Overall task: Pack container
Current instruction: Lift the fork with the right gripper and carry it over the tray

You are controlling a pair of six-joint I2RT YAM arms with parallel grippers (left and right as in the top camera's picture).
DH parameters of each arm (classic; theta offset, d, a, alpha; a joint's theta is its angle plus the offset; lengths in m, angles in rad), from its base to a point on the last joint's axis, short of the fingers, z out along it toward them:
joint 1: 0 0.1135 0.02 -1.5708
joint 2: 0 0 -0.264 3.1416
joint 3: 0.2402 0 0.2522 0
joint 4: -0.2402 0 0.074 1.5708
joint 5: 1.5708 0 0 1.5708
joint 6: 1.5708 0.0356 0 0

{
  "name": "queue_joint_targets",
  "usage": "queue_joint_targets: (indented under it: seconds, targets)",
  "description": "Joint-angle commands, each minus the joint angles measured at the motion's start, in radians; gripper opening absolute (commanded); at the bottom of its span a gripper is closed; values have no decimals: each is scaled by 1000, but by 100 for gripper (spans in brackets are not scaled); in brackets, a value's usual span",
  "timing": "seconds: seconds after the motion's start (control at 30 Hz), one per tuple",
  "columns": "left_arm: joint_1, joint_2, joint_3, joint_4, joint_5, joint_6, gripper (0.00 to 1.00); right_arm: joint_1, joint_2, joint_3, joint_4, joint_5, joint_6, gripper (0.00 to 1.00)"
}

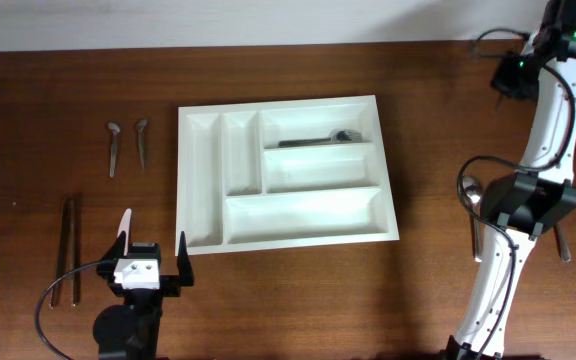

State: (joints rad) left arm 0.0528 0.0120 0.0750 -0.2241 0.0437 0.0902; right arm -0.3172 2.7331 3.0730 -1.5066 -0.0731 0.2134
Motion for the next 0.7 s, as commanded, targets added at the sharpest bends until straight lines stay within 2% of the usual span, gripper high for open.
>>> queue_joint_targets:
  seconds: [0.0,0.2,0.37,0.57,0.67]
  targets:
    - [2,-7,-6,0,-10,16,99,55,-26,69,-16,-33,185,4]
    - [2,-7,-6,0,-10,16,99,157,-52,69,-42,-54,317,4]
    - [2,-7,-6,0,-10,16,99,242,-61,69,-79,-55,641,4]
    - [2,-7,-6,0,-10,16,99,311,-62,69,-166,-55,921,4]
    - [2,-7,-6,0,-10,16,99,346,-62,69,-192,-55,1015,4]
